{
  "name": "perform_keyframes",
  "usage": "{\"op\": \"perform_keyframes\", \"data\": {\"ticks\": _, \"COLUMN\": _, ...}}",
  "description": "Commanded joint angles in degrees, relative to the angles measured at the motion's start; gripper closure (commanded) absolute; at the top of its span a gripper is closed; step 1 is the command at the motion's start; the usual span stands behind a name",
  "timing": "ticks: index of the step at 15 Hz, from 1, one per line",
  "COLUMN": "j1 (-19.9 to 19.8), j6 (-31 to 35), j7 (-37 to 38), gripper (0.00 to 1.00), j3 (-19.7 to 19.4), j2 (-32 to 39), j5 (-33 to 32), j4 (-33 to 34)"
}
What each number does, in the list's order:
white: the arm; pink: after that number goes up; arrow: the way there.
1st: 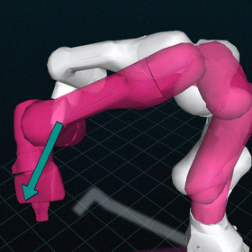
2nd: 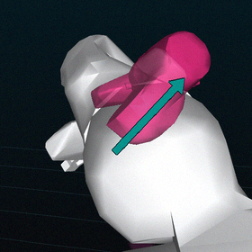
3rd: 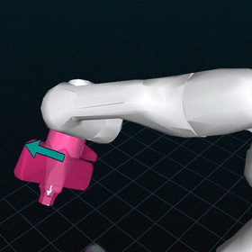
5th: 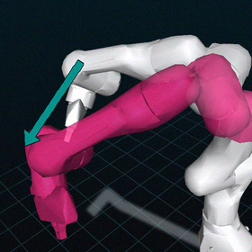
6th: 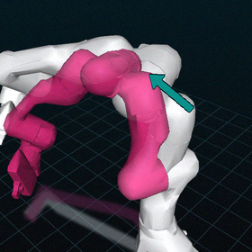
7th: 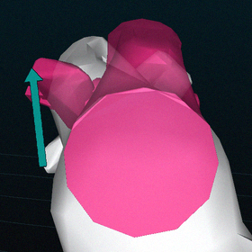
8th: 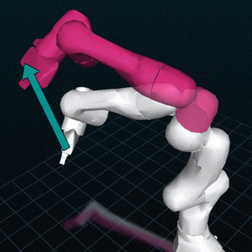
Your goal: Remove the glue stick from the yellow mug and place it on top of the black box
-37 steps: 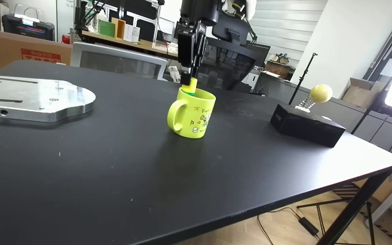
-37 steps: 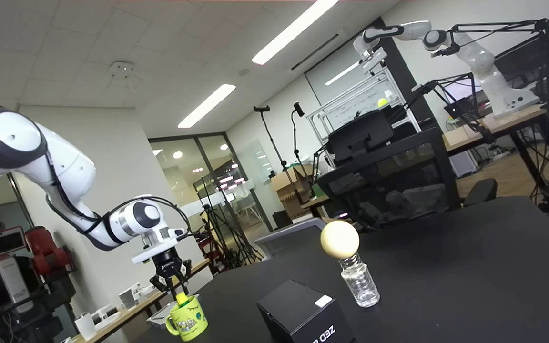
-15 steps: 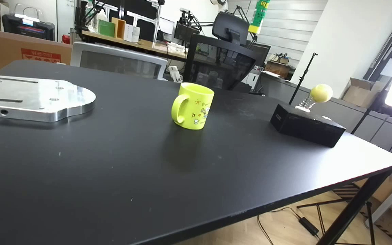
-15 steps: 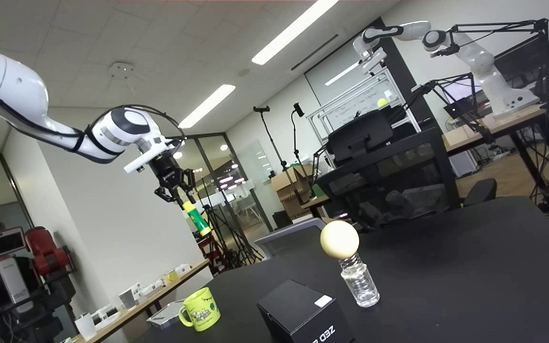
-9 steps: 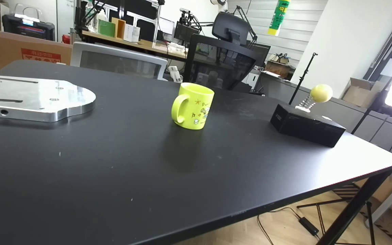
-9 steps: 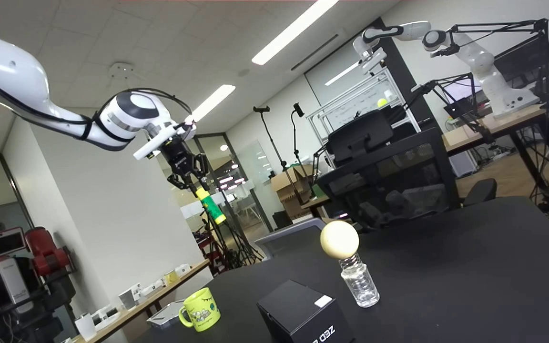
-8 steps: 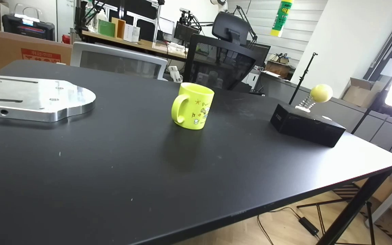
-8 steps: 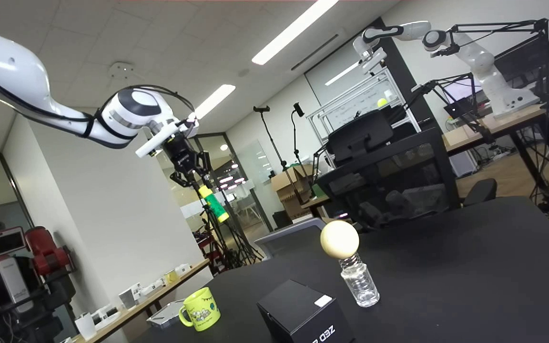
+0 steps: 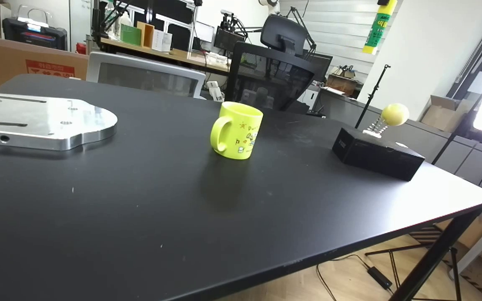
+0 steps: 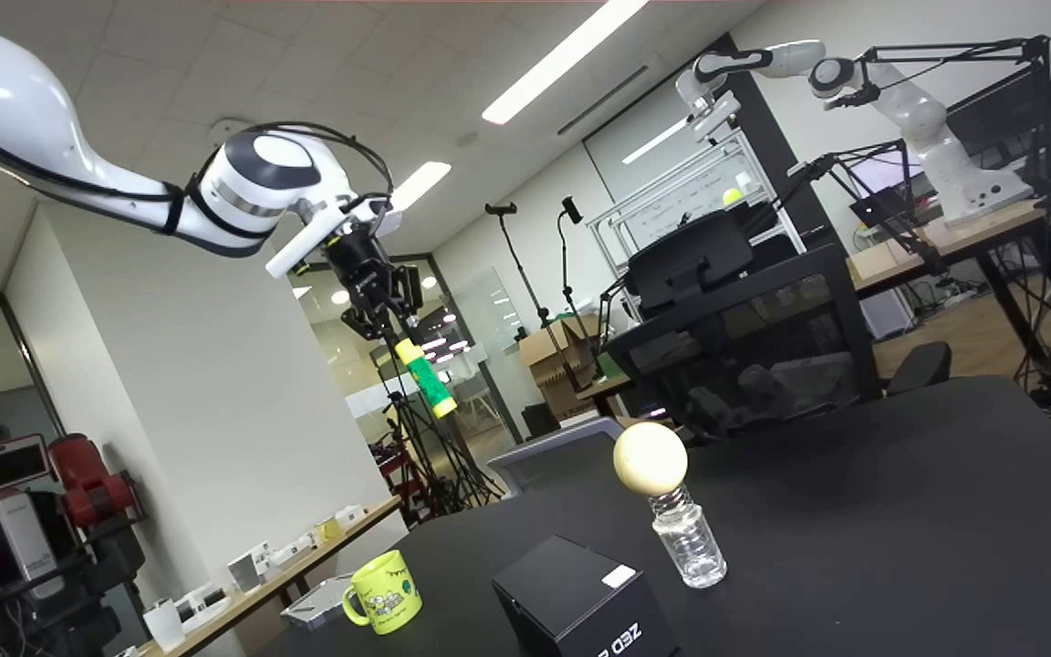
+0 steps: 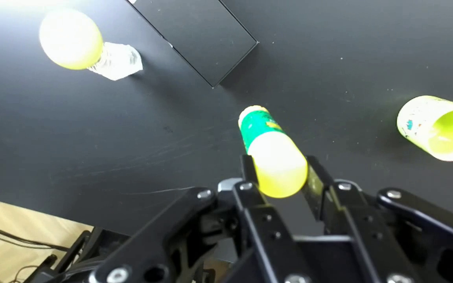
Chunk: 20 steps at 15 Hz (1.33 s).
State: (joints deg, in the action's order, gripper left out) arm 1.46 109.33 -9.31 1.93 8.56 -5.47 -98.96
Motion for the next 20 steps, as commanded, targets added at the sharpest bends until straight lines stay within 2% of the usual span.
{"op": "perform_keyframes", "data": {"ticks": 1, "j1": -1.5, "j6": 0.4, "j7": 3.0, "gripper": 0.92, "j3": -1.5, "j2": -5.2, "j5": 1.6, "j4": -6.9}}
{"op": "perform_keyframes", "data": {"ticks": 2, "j1": -2.0, "j6": 0.9, "j7": 3.1, "gripper": 0.92, "j3": -1.9, "j2": -6.0, "j5": 2.2, "j4": -8.5}}
{"op": "perform_keyframes", "data": {"ticks": 10, "j1": -5.0, "j6": 16.9, "j7": 5.1, "gripper": 0.92, "j3": -5.1, "j2": -10.2, "j5": 6.6, "j4": -23.7}}
{"op": "perform_keyframes", "data": {"ticks": 13, "j1": -5.4, "j6": 23.9, "j7": 5.0, "gripper": 0.92, "j3": -5.5, "j2": -11.0, "j5": 10.1, "j4": -28.9}}
{"op": "perform_keyframes", "data": {"ticks": 17, "j1": -5.5, "j6": 30.7, "j7": 4.7, "gripper": 0.92, "j3": -5.9, "j2": -10.3, "j5": 13.3, "j4": -33.1}}
{"op": "perform_keyframes", "data": {"ticks": 20, "j1": -5.7, "j6": 31.9, "j7": 6.2, "gripper": 0.92, "j3": -6.2, "j2": -9.3, "j5": 12.8, "j4": -34.7}}
